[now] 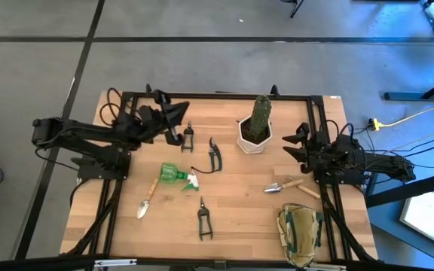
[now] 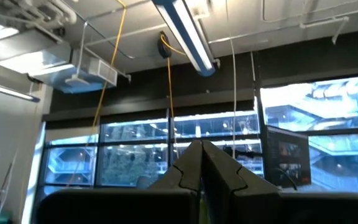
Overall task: Pick & Place Garden tools in Gardening bag
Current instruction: Move the white vase to the right side of the table
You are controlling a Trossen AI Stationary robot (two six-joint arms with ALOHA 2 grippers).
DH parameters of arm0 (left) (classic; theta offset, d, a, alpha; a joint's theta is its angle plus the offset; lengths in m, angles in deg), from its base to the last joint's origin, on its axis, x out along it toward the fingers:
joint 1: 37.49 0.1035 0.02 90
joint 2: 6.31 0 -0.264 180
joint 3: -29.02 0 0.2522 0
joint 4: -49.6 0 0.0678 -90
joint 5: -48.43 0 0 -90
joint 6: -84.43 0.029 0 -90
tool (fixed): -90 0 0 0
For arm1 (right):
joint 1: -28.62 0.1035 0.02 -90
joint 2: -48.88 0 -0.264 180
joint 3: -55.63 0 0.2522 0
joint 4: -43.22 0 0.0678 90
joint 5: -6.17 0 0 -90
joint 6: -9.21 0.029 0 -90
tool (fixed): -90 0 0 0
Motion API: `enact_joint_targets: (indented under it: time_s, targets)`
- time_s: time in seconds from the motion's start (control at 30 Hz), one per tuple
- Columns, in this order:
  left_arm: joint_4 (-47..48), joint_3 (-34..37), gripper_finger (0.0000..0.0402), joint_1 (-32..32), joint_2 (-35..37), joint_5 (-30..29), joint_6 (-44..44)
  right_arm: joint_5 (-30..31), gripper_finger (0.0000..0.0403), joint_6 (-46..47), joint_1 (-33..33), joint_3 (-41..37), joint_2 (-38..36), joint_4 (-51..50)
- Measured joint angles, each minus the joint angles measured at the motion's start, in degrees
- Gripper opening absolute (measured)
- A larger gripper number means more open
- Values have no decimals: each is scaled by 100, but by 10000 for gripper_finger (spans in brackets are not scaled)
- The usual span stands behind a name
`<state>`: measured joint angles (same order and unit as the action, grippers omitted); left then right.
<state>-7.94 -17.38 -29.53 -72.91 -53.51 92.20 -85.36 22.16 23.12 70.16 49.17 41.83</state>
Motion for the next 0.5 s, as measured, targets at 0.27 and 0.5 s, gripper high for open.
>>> enact_joint_targets:
  time_s: [0.27,0.5]
  targets:
    - [13,-145,4,-23,-170,269,113,-158,192,389,0,102,2,-43]
    - [1525,-153,4,99,630,1332,-222,28,192,423,-45,737,0,-44]
